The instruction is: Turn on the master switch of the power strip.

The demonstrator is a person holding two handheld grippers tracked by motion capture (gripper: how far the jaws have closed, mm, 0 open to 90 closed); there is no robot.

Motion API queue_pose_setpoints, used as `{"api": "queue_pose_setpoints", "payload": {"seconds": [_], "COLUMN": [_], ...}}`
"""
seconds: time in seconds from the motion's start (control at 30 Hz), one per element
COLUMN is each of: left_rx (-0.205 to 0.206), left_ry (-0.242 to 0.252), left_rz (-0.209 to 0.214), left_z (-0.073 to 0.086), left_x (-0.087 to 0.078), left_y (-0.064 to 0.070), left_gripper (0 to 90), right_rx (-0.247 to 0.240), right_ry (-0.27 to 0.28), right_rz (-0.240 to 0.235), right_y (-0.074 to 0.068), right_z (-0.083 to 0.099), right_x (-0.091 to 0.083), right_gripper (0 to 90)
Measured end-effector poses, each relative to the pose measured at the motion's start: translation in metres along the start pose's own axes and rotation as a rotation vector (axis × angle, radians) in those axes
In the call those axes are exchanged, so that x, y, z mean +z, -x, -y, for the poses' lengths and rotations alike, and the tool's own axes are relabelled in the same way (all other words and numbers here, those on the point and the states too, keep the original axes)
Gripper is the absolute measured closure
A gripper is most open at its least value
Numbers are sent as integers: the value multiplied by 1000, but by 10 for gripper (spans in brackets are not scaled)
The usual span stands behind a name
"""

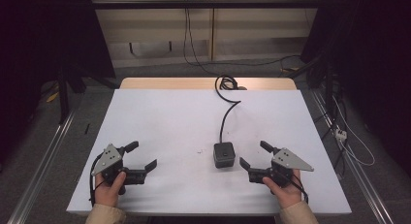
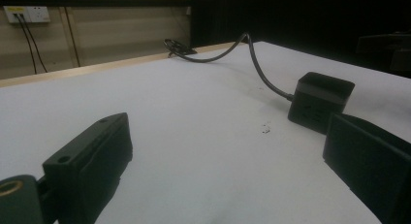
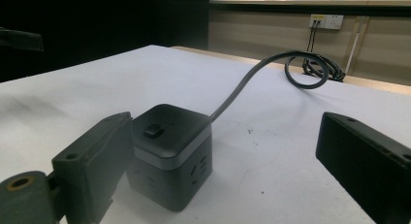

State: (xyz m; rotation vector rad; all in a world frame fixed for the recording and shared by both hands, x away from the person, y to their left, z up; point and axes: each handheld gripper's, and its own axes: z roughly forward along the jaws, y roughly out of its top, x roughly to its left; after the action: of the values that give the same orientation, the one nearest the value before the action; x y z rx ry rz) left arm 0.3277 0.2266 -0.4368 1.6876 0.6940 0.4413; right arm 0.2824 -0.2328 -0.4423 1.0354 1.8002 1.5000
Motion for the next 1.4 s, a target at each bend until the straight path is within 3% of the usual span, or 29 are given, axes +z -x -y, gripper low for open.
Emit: {"api": "queue_pose_setpoints", "payload": {"seconds": [0.67, 1.07, 1.4], "left_rx": [-9, -6, -13], "left_ry": [10, 10, 15], "left_rz": [2, 4, 3], "left_z": [0, 0, 0], "left_x": [2, 2, 2], "left_y": [1, 2, 2], "left_gripper": [33, 33, 33], "right_rx": [4, 4, 6], "right_ry": [4, -17, -27], "right_rz": [8, -21, -43], "right_y": [2, -1, -4], "right_z": [-8, -13, -15], "right_x": [3, 9, 15], "right_gripper": [131, 233, 260]}}
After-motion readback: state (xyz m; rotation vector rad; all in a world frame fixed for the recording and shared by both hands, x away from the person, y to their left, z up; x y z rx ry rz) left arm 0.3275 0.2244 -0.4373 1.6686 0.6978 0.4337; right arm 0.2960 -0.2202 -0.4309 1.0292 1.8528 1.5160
